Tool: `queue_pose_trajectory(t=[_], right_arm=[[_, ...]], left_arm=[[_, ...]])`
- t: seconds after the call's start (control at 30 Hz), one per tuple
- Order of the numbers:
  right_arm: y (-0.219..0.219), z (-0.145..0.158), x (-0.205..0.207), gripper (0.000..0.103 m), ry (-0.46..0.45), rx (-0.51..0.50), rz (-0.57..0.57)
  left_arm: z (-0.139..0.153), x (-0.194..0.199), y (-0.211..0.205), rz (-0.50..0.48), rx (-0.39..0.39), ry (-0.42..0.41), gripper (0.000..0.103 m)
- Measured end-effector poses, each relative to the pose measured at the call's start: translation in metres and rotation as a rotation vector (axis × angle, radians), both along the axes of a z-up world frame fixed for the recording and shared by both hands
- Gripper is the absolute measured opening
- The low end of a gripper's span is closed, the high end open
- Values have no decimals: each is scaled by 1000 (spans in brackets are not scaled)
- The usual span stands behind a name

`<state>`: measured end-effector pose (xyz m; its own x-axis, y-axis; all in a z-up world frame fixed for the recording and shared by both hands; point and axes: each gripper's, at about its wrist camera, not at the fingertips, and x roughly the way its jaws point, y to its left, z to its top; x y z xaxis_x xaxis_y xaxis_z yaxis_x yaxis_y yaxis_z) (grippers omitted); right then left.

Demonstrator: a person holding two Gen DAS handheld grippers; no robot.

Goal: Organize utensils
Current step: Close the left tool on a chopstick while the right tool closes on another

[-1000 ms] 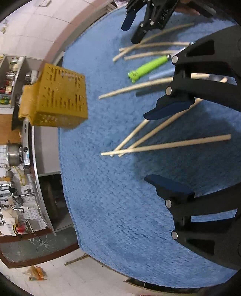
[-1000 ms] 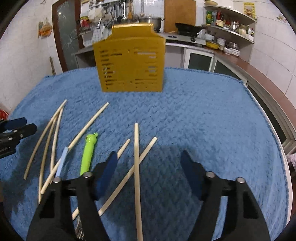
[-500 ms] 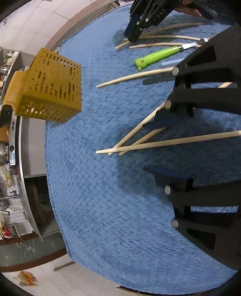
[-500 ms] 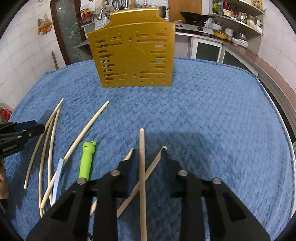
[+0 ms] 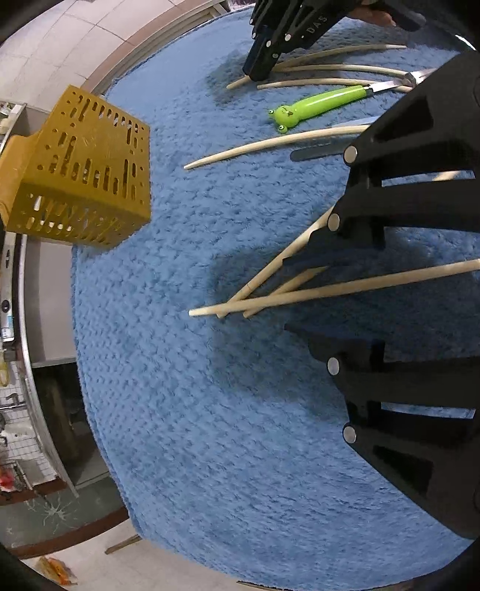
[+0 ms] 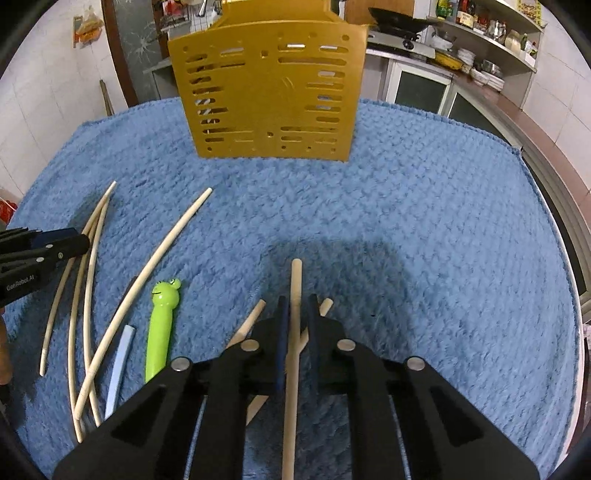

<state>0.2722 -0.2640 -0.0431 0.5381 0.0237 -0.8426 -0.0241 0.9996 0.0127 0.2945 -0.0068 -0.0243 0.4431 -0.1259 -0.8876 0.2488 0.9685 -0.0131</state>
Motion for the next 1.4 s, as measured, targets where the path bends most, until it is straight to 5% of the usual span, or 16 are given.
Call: queue_pose_trajectory(t=[0.37,0.87,1.1,1.4], right_arm=[[-10,-4,1,6,13,78,-22],[-32,3,-11,6,-6,139,-36],[-40,0,-12,6,3,128,-54],[-45,-6,-8,6,32,112,-66]], left_arm=[[-3,10,0,14,-27,37,12],[23,-3,7,49,-78,-3,11],[4,-3,13,82,-60,66,10],[4,4,11,93,-25,57,9]])
